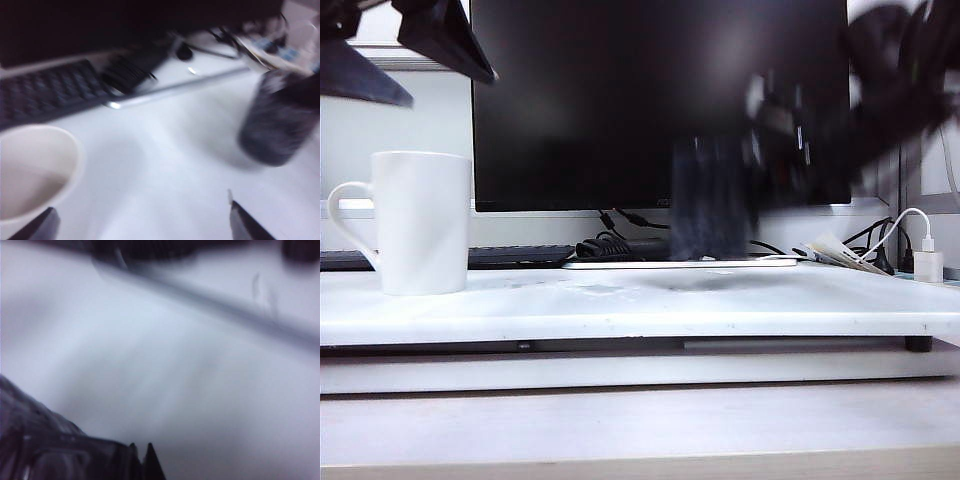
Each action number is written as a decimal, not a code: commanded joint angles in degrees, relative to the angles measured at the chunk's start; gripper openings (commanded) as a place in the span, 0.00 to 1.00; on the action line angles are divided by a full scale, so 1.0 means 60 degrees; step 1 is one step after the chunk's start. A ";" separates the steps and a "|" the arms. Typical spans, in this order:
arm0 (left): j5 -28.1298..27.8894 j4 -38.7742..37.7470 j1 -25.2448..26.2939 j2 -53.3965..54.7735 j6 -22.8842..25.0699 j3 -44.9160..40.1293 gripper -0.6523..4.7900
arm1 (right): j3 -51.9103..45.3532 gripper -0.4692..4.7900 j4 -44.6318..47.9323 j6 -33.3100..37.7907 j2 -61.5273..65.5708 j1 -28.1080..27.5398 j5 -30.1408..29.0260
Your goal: Carefully pick up the black cup and pour some water from the black cup into the white cup.
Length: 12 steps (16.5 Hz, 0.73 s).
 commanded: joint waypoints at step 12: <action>0.3799 -0.1147 0.4371 -0.0576 0.0637 0.1446 1.00 | 0.7351 0.08 -0.4994 0.0470 0.0852 0.2211 0.1672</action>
